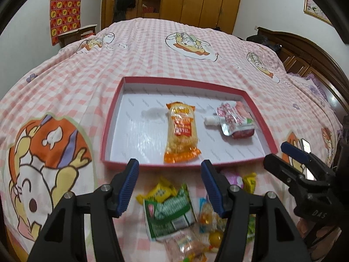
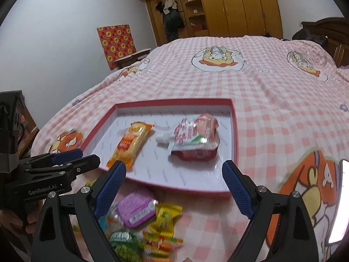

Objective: Organize snacks
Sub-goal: 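Lower both snacks into the box and open both tools, then grasp the green snack bag with the left tool while the right tool grasps the gummy pack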

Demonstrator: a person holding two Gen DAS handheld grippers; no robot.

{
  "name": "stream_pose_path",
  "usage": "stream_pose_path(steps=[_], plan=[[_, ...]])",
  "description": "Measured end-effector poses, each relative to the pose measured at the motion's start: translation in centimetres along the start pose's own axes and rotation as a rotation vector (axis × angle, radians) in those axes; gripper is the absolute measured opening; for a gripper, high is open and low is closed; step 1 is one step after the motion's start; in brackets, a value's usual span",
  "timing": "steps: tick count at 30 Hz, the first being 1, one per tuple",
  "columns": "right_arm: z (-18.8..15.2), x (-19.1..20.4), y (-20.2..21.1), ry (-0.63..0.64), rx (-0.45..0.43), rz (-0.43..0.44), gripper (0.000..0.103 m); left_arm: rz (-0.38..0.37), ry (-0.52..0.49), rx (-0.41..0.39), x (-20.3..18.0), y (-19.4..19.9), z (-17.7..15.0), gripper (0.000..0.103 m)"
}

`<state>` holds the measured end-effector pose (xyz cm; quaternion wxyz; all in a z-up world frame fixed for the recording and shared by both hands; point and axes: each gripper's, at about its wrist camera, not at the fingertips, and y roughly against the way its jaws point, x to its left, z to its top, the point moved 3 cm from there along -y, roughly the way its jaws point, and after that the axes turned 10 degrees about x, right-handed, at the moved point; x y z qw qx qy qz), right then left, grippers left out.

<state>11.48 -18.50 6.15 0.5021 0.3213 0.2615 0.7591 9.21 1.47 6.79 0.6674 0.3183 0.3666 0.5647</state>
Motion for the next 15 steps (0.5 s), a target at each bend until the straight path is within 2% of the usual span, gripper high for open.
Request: stream_pose_path(steps=[15], plan=[[-3.6, 0.4, 0.7, -0.003, 0.06, 0.014, 0.092, -0.012, 0.018, 0.057, 0.2, 0.4, -3.6, 0.062]])
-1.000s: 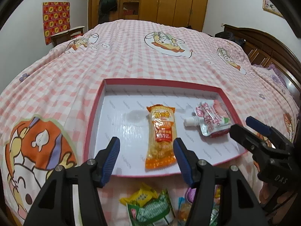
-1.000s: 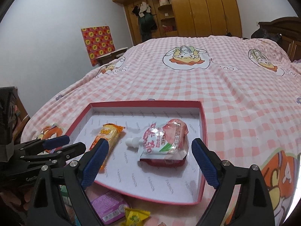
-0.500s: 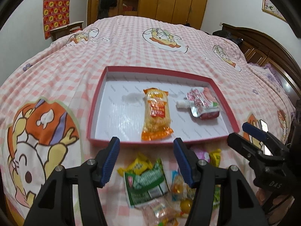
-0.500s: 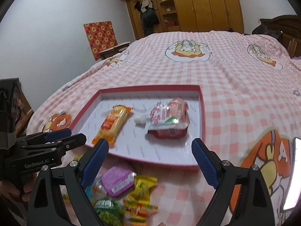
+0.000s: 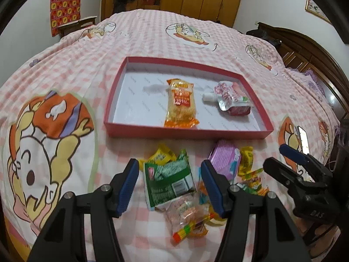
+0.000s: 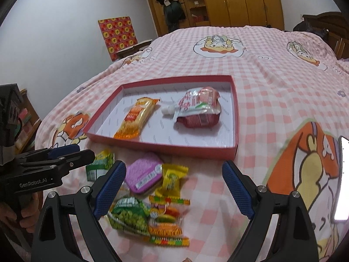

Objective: Organize snacks
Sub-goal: 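Grasp the green snack bag with the left tool while the right tool grasps the gummy pack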

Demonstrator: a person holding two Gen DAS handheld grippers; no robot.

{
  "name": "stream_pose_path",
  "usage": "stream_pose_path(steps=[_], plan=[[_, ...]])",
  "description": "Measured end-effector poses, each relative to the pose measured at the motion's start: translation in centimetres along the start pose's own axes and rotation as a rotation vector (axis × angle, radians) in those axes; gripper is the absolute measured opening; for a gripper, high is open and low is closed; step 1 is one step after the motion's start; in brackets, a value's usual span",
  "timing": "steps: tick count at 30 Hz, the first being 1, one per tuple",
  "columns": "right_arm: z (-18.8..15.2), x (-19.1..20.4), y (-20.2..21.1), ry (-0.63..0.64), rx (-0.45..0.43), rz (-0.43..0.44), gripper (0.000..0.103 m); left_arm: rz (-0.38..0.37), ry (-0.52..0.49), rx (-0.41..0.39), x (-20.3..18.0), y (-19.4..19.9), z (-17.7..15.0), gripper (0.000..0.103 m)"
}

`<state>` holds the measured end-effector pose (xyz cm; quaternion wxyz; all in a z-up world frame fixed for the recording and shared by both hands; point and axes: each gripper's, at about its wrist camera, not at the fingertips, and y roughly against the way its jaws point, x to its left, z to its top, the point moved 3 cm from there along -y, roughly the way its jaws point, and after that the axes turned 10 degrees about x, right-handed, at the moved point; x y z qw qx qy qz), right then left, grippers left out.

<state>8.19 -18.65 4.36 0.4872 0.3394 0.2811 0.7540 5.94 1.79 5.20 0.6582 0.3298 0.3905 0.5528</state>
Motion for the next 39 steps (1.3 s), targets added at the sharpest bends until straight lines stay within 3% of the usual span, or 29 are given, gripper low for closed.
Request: stream_pose_path(steps=[17, 26, 34, 39], plan=[[-2.5, -0.2, -0.4, -0.012, 0.064, 0.04, 0.091, -0.012, 0.025, 0.067, 0.3, -2.3, -1.3, 0.062], [-3.5, -0.1, -1.3, -0.022, 0.107, 0.052, 0.088, 0.015, 0.011, 0.057, -0.2, -3.1, -0.9, 0.062], [-3.8, -0.5, -1.9, -0.042, 0.126, 0.053, 0.072, 0.026, 0.007, 0.05, -0.4, -3.7, -0.8, 0.062], [-3.8, -0.3, -2.0, -0.037, 0.13, 0.067, 0.056, 0.022, 0.008, 0.053, -0.2, -3.8, -0.8, 0.059]])
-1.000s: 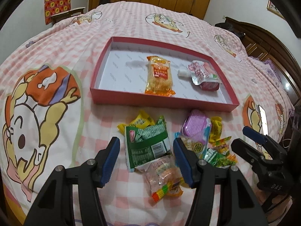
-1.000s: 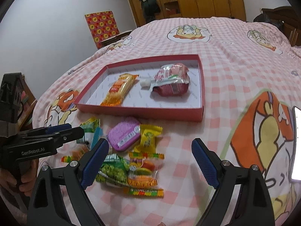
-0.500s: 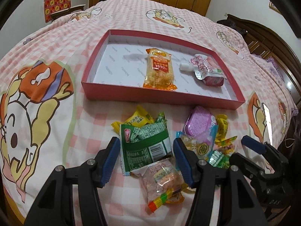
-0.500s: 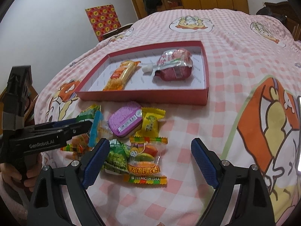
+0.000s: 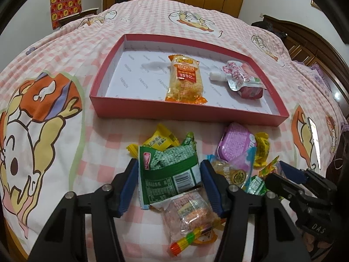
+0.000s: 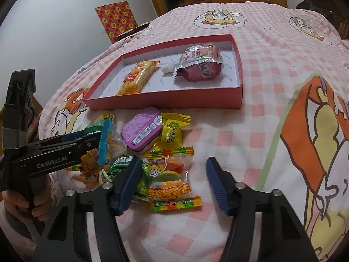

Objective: Organize snacks
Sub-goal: 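Grasp the green snack bag with the left tool while the right tool grasps the gummy pack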

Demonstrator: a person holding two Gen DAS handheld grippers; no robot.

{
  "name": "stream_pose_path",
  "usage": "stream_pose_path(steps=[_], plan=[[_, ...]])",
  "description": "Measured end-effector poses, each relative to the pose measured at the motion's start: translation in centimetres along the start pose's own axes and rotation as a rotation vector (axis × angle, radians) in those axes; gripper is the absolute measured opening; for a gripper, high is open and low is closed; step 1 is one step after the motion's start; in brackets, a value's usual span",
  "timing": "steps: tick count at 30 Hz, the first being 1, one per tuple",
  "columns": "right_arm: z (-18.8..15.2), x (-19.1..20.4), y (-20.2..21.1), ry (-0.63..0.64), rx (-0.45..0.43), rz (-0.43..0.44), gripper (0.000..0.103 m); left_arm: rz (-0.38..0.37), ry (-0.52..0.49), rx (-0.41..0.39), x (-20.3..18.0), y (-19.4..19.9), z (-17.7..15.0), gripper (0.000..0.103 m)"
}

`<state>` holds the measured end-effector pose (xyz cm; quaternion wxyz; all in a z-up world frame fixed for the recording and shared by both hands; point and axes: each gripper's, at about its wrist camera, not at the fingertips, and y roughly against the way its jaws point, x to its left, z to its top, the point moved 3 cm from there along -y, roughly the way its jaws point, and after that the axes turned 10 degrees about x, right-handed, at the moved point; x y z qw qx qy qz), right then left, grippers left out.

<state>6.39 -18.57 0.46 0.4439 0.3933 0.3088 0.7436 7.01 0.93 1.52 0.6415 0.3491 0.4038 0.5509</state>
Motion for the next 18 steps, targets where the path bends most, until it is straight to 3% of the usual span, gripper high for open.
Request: stream_pose_path(steps=[6, 18], plan=[[-0.1, -0.3, -0.1, -0.019, 0.007, 0.028, 0.042, -0.018, -0.005, 0.002, 0.0, 0.0, -0.1, 0.05], [-0.2, -0.1, 0.0, -0.034, 0.01, 0.017, 0.041, -0.015, -0.03, -0.028, -0.6, 1.7, -0.6, 0.046]])
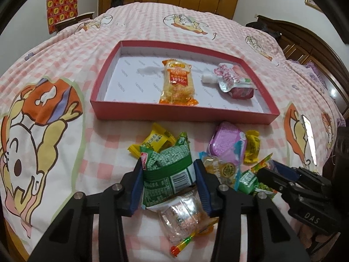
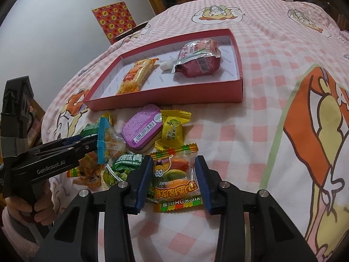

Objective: Organize snacks
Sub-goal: 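Grasp the green snack bag with the left tool while the right tool grasps the gummy pack, then carry the green bag and gummy pack over the box lid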

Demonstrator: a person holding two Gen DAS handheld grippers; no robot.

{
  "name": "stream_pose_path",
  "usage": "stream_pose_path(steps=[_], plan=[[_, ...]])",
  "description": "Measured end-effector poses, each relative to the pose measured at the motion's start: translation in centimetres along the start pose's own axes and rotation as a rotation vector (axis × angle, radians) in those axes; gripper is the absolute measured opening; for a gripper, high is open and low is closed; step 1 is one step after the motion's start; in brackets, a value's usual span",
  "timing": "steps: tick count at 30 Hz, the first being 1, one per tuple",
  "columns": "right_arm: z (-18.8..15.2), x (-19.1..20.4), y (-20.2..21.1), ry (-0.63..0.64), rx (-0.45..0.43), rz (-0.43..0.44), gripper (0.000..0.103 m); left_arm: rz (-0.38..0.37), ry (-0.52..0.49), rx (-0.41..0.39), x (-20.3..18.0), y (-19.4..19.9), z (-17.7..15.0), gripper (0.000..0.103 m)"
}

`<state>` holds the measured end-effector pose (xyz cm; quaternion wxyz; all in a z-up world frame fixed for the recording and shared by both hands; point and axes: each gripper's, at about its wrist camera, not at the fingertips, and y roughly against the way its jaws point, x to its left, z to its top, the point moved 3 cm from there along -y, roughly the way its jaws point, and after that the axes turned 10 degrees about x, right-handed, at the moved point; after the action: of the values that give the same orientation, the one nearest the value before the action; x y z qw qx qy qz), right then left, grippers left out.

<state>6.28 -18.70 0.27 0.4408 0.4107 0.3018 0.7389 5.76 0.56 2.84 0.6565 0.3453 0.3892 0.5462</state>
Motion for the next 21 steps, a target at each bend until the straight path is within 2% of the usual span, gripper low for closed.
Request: stream_pose_path(steps=[6, 21], plan=[[0.0, 0.1, 0.5, -0.008, -0.015, 0.019, 0.037, -0.009, -0.009, -0.037, -0.3, 1.7, 0.2, 0.046], [1.3, 1.4, 3.2, 0.033, -0.102, 0.02, 0.037, -0.04, -0.003, -0.088, -0.5, 4.0, 1.1, 0.046]])
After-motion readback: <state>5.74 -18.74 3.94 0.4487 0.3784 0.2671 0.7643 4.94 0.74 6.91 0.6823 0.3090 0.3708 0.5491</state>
